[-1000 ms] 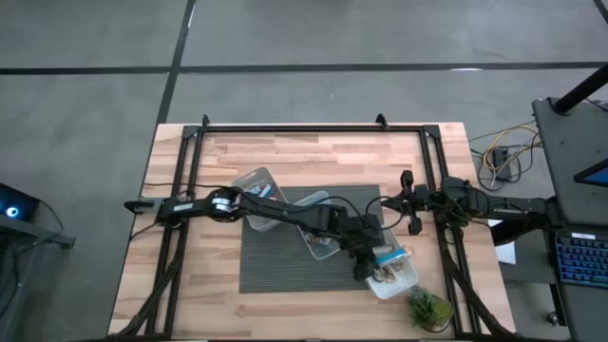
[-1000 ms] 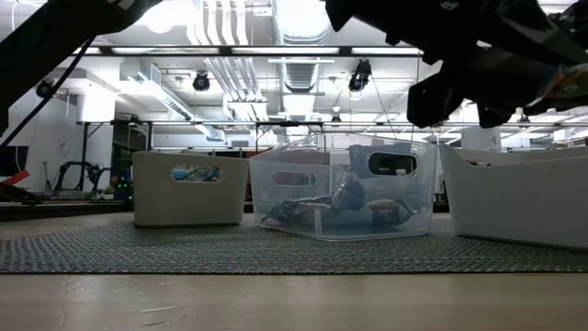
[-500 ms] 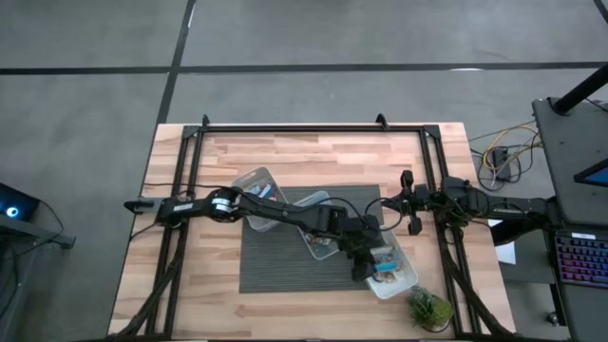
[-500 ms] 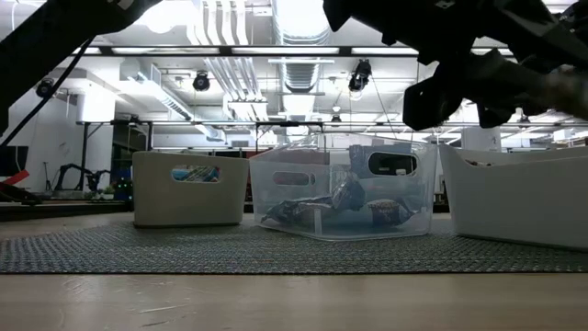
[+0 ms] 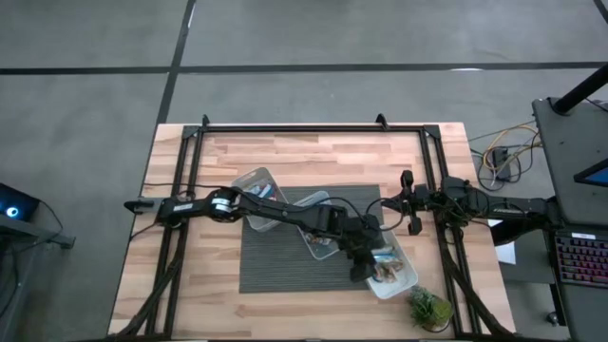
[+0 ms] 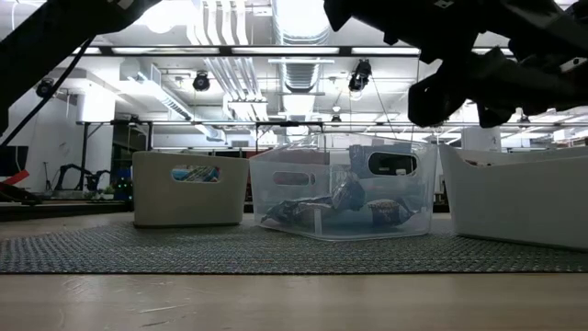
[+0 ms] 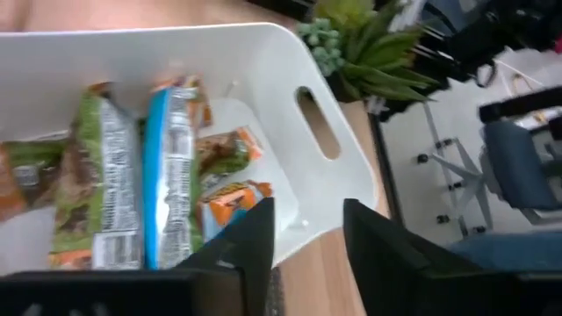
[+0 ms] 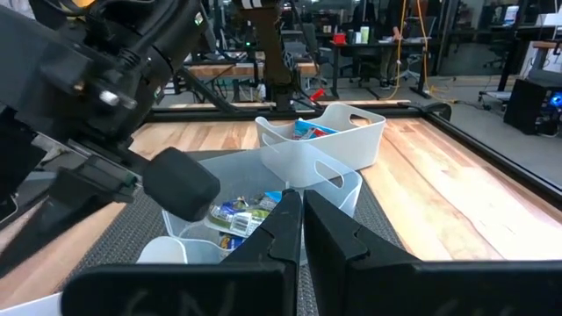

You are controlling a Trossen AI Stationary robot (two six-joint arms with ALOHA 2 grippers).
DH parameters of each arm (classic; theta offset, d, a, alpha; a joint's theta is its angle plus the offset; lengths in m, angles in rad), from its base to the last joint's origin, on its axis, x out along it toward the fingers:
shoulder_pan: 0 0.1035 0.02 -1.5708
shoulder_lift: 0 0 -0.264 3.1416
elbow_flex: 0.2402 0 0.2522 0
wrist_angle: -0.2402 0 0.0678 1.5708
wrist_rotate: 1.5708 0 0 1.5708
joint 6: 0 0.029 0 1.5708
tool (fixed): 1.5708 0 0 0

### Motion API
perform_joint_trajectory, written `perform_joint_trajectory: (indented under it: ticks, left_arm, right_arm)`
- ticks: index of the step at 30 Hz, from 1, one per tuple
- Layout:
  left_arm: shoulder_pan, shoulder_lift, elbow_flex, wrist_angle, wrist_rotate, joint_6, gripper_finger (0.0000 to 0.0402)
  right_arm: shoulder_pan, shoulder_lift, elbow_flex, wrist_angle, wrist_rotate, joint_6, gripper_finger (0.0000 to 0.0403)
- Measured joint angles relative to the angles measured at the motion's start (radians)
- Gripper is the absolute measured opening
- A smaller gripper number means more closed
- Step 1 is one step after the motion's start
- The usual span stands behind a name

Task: Pick and place Granola Bars by type
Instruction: Return to Home Position

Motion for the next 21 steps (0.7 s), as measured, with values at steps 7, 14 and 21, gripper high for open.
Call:
perform_joint_trajectory:
  ticks: [7, 14, 21]
  left_arm:
    - [-0.002, -0.011, 0.0, 0.0, 0.042, 0.01, 0.001]
    - [-0.034, -0.08, -0.003, -0.005, -0.033, 0.054, 0.0001]
    - [-0.064, -0.254, -0.067, -0.075, -0.142, 0.233, 0.0]
  right_arm:
    - [0.0, 0.0, 0.0, 0.0, 0.0, -0.001, 0.0008]
    - [0.0, 0.0, 0.0, 0.0, 0.0, -0.001, 0.0009]
    - [0.0, 0.0, 0.0, 0.0, 0.0, 0.001, 0.0009]
